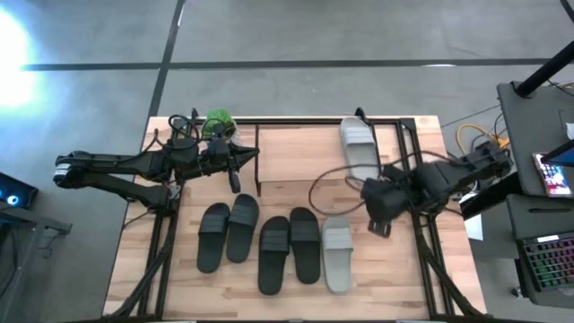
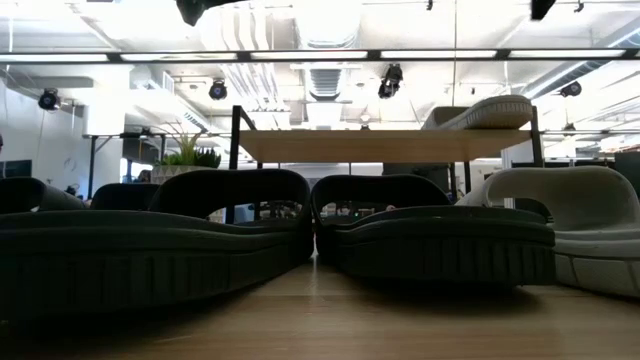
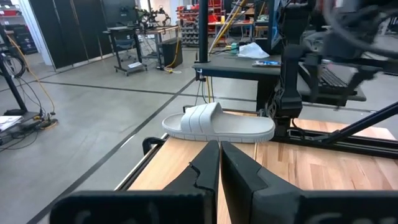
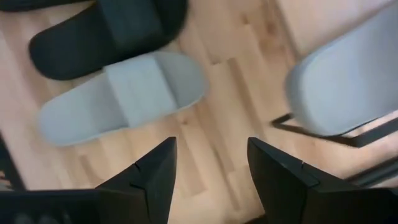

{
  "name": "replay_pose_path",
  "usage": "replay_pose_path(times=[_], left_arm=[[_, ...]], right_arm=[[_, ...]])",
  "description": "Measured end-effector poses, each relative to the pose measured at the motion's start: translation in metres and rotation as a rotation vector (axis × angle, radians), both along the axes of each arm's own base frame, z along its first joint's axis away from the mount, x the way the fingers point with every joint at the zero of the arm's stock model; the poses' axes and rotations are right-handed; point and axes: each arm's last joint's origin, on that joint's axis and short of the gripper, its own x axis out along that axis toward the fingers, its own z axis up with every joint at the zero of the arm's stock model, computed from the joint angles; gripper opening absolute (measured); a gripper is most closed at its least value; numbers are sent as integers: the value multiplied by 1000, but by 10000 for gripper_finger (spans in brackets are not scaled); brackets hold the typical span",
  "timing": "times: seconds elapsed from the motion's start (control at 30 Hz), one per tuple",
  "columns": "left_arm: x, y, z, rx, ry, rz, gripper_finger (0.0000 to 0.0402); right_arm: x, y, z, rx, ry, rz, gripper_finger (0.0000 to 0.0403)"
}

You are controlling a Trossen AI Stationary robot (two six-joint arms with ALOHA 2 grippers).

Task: Pick and place slides into the shelf
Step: Put the gray slide on the shelf

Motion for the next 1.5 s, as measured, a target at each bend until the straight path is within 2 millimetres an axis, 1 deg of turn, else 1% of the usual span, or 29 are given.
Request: replay_pose_path(times=[0.1,0.2,0.3,0.5,0.57,0.67,0.77,0.93,1.13,1.33,1.5], left_arm=[[0,0,-2,5,7,0,0],[1,0,-4,7,15,0,0],[1,0,-5,7,18,-1,0],[1,0,-5,8,18,-1,0],[1,0,-5,8,18,-1,0],[1,0,-5,8,19,-1,0],[1,0,-6,8,27,-2,0],[1,0,-6,7,29,-11,0],[0,0,-10,7,67,-16,0],[0,0,-10,7,72,-16,0],[0,0,-10,7,72,-16,0]], right_arm=[[4,25,-9,-26,-11,21,187],[9,51,-25,-98,18,36,187],[14,78,-39,-153,25,7,187],[25,127,-48,-152,-30,-74,187],[30,143,-54,-157,-34,-69,187],[39,166,-69,-175,-7,-43,187],[50,182,-87,-205,17,-41,187],[68,198,-113,-302,20,-33,187],[83,204,-146,-407,50,-6,187],[91,196,-156,-469,52,2,187],[91,179,-164,-524,88,-6,187]])
